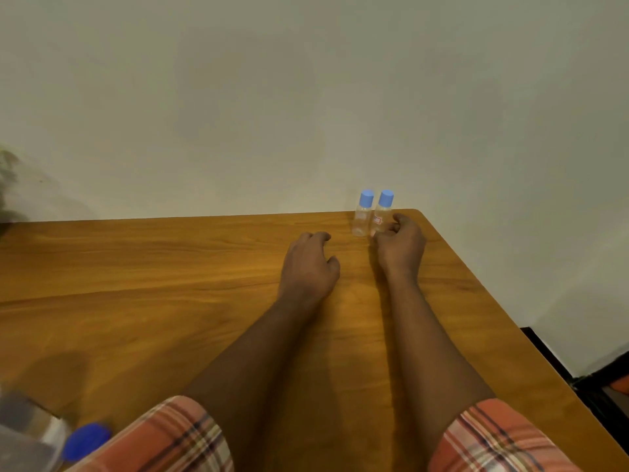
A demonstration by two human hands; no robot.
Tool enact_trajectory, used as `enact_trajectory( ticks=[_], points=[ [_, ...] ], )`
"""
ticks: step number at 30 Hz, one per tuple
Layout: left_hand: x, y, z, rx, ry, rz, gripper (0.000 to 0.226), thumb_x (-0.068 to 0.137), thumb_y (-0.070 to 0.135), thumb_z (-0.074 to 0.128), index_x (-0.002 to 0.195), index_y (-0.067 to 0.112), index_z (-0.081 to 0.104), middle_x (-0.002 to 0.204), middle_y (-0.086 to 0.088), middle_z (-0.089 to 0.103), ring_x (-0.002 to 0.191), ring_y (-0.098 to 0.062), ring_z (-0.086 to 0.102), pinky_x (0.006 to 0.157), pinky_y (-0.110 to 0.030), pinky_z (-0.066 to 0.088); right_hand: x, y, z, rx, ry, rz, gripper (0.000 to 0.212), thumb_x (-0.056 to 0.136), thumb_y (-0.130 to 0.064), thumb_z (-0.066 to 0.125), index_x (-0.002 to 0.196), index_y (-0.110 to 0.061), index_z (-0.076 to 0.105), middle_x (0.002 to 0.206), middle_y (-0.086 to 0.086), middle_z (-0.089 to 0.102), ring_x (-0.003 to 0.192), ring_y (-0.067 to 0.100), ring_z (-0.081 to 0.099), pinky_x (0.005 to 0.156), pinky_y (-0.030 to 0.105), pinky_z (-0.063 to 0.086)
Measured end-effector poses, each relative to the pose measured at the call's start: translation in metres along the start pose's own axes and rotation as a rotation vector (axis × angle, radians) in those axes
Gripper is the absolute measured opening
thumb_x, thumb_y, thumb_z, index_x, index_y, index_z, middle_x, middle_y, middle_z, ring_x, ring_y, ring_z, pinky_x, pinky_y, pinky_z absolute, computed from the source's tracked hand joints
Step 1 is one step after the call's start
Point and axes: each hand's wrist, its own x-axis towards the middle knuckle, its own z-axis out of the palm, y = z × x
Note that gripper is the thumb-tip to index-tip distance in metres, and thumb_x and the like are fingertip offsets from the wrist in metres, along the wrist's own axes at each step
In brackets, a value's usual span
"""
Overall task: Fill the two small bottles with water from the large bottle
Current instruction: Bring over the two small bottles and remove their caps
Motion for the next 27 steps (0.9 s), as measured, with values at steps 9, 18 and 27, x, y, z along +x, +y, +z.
enact_trajectory(
  ticks=[9, 18, 27],
  points=[
    [0.009, 0.001, 0.003, 0.026, -0.001, 0.030, 0.048, 0.088, 0.024, 0.058, 0.134, 0.014, 0.049, 0.129, -0.006, 0.054, 0.119, -0.022, 0.050, 0.101, -0.038, 0.044, 0.015, 0.001, 0.007, -0.013, -0.037, 0.006, 0.044, 0.086, -0.012, 0.069, 0.128, -0.006, 0.058, 0.115, 0.009, 0.067, 0.103, 0.023, 0.064, 0.076, 0.026, 0.047],
    [-0.020, 0.001, -0.013, 0.045, 0.003, 0.026, 0.045, 0.089, 0.023, 0.056, 0.133, 0.013, 0.050, 0.126, -0.006, 0.055, 0.118, -0.022, 0.050, 0.099, -0.036, 0.043, -0.025, -0.007, -0.021, 0.055, 0.000, 0.048, 0.038, 0.085, -0.024, 0.073, 0.119, -0.009, 0.065, 0.107, 0.005, 0.070, 0.089, 0.013, 0.062, 0.066, 0.020, 0.043],
    [-0.120, 0.000, -0.056, -0.072, 0.087, 0.027, 0.043, 0.085, 0.019, 0.058, 0.128, 0.013, 0.054, 0.119, -0.004, 0.059, 0.112, -0.021, 0.053, 0.092, -0.033, 0.044, -0.149, -0.040, -0.042, 0.175, -0.116, 0.059, 0.040, 0.079, -0.020, 0.077, 0.117, -0.011, 0.066, 0.099, -0.003, 0.070, 0.090, 0.010, 0.065, 0.069, 0.016, 0.049]
  ],
)
